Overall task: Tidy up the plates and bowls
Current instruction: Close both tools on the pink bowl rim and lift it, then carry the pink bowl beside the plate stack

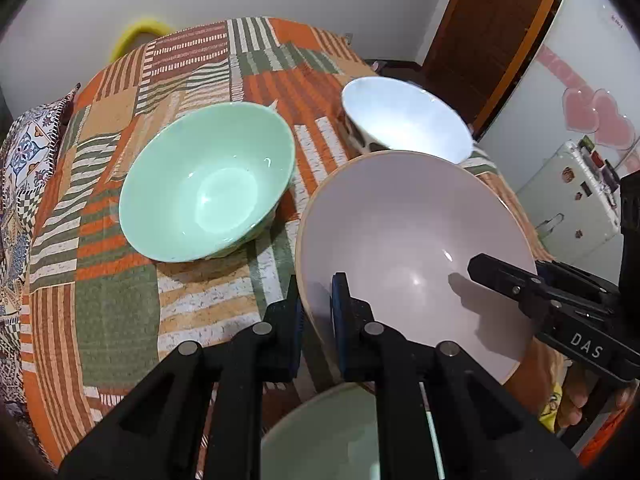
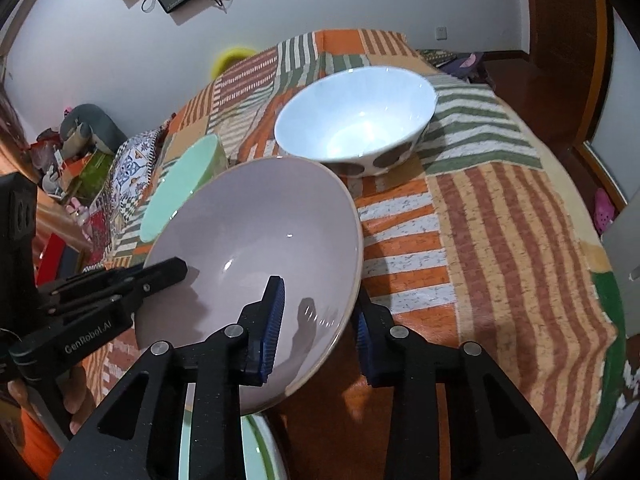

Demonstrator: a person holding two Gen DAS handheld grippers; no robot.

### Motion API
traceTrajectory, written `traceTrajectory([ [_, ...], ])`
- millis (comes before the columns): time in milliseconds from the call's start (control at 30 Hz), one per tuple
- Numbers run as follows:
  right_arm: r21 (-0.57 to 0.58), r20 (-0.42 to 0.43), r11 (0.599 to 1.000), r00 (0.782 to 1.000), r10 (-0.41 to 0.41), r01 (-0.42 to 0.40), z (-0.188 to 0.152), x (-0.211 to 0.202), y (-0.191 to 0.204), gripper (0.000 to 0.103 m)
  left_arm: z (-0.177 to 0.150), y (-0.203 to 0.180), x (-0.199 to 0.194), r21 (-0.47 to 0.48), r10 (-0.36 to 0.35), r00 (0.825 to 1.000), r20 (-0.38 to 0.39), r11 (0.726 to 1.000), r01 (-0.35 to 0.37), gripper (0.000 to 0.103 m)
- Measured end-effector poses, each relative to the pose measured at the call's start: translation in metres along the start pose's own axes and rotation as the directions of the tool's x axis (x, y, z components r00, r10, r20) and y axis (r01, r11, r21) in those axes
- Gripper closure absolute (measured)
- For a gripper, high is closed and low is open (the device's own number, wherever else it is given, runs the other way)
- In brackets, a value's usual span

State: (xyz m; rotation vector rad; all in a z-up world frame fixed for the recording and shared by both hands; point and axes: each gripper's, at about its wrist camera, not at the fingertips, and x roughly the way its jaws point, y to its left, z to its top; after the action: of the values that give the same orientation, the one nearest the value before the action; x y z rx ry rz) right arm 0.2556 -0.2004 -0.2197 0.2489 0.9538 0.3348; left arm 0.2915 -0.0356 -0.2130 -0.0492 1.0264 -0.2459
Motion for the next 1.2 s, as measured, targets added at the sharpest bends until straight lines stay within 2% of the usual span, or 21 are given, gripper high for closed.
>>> traceTrajectory([
  [433,-0.042,0.092,0.999,0.995,0.023,-0.019,-0.002,-0.048,0.02,0.073,-0.014,-0.01,-0.066,-0.014,-0.011,0.995,0.096,1.0,0.012,0.09],
  [733,-0.1,0.13,0.994,0.989,0.063,-0.05,-0.009,-0.069,0.051,0.074,-0.038,-0.001,-0.118,-0.042,0.005,0.988,0.156,0.999,0.002,0.09],
  [1200,-0.2,0.124,0.974,0.983,0.137,-0.111,-0.03,-0.074,0.103,0.074,-0.087,0.038,-0.183,-0.121,0.088,0.972,0.22,0.991,-0.062,0.09],
])
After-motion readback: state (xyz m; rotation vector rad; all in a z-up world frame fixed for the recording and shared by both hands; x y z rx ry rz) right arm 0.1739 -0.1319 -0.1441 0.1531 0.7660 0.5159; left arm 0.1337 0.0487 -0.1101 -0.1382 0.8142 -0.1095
